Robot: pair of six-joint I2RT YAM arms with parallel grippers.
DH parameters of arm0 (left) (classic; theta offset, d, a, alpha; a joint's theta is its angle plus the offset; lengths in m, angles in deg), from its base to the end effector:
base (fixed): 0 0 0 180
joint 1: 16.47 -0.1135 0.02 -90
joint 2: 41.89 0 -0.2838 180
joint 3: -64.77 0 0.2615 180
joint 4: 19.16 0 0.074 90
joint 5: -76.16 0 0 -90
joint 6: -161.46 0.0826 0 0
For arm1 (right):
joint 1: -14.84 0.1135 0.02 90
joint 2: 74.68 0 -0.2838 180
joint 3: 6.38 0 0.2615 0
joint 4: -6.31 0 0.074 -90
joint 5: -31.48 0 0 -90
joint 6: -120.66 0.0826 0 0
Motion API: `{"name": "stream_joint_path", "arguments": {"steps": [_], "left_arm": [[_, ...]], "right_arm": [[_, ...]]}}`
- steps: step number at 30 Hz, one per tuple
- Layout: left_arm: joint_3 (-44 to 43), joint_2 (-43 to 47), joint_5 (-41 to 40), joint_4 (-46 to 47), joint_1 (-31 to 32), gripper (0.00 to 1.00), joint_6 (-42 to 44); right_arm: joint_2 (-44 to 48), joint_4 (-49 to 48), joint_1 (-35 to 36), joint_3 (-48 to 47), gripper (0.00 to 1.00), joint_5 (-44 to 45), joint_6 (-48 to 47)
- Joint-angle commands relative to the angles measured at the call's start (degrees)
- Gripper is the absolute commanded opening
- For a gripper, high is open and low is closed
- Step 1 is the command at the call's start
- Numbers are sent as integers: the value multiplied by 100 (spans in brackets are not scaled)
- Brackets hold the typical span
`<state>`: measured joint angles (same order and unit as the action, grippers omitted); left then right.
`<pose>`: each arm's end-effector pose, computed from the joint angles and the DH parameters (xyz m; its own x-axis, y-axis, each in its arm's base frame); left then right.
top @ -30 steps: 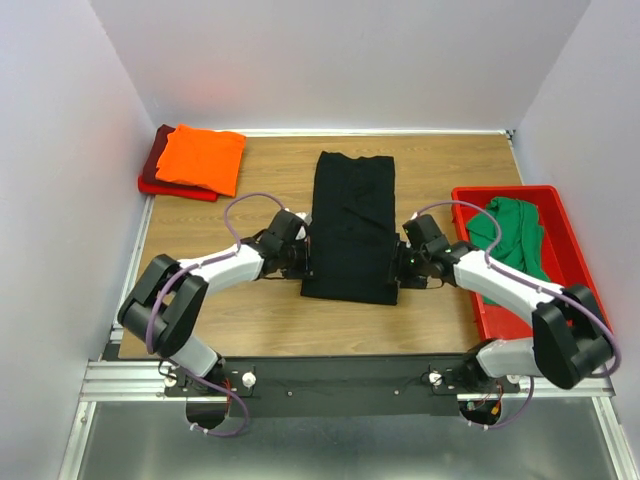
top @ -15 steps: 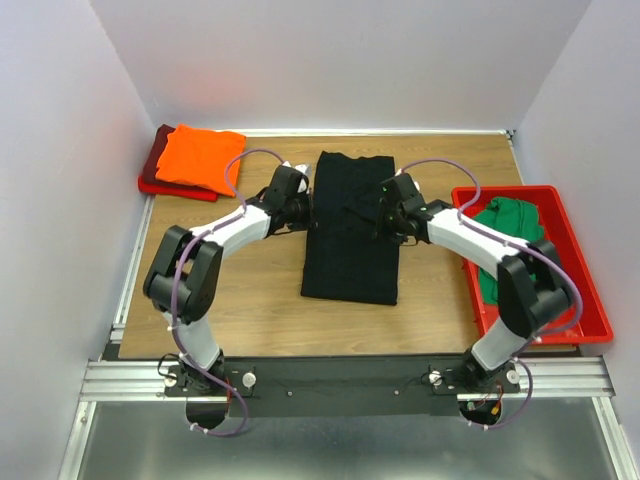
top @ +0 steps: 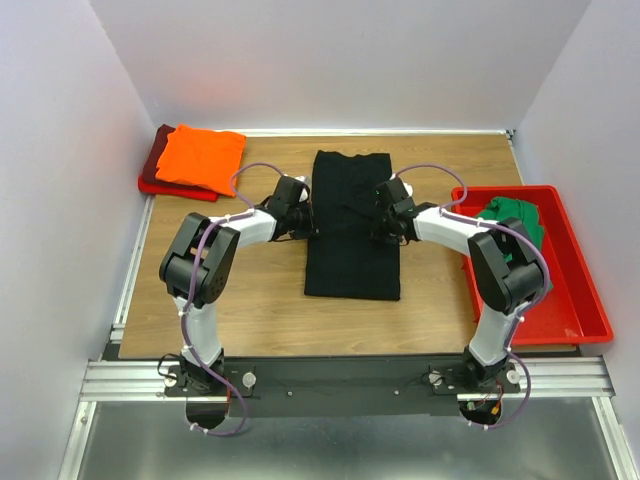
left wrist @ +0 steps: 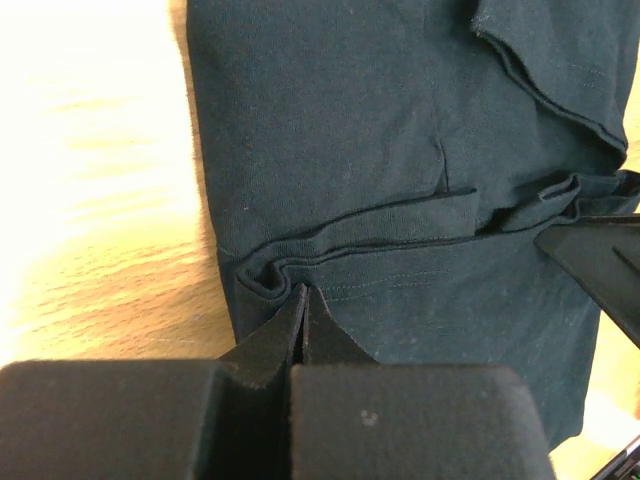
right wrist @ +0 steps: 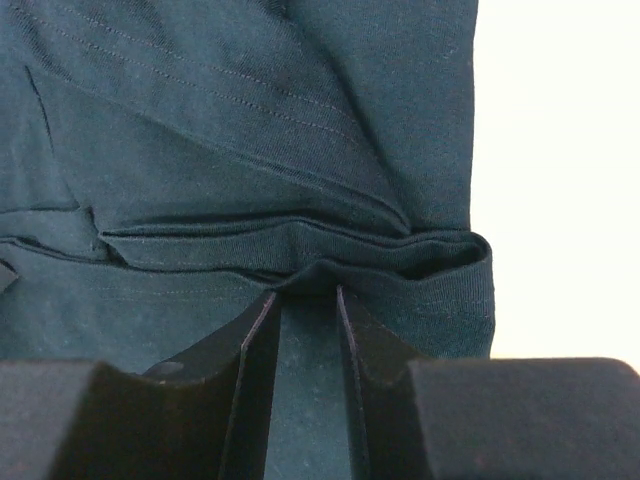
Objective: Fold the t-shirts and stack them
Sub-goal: Fold the tshirt
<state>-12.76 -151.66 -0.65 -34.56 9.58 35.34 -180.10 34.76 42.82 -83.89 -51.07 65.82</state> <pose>0.3881 -0.2107 0.1270 -0.8697 -0.2137 -0.4449 0.0656 0.8433 -0.5334 0.3697 0.1843 0.1349 -0.8324 0.2043 -0.5151 0.0949 0.9684 0.2308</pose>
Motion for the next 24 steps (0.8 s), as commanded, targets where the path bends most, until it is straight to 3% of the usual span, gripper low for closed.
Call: {"name": "stream_joint_path", "arguments": {"steps": [1,7,10,13,17,24], "left_arm": [[125,-9,-62,20,-11,1,-62],[-164,298,8,-173,-29,2,52],[-191,684,26,-402,-38,17,228],[247,1247,113,-551,-29,27,438],[1152,1897,482,-683,32,28,492],[2410,3023,387,-1175,445,31,45]], "right_arm": [[101,-77,-83,185,36,-5,-114],[820,-15,-294,167,38,-497,-202],[1226,161,-329,324,43,-560,-255],[1813,590,-329,666,47,-1232,-255],[2288,907,-320,1466,46,-2174,-71],[3343,1575,-267,2548,46,-2221,149]]}}
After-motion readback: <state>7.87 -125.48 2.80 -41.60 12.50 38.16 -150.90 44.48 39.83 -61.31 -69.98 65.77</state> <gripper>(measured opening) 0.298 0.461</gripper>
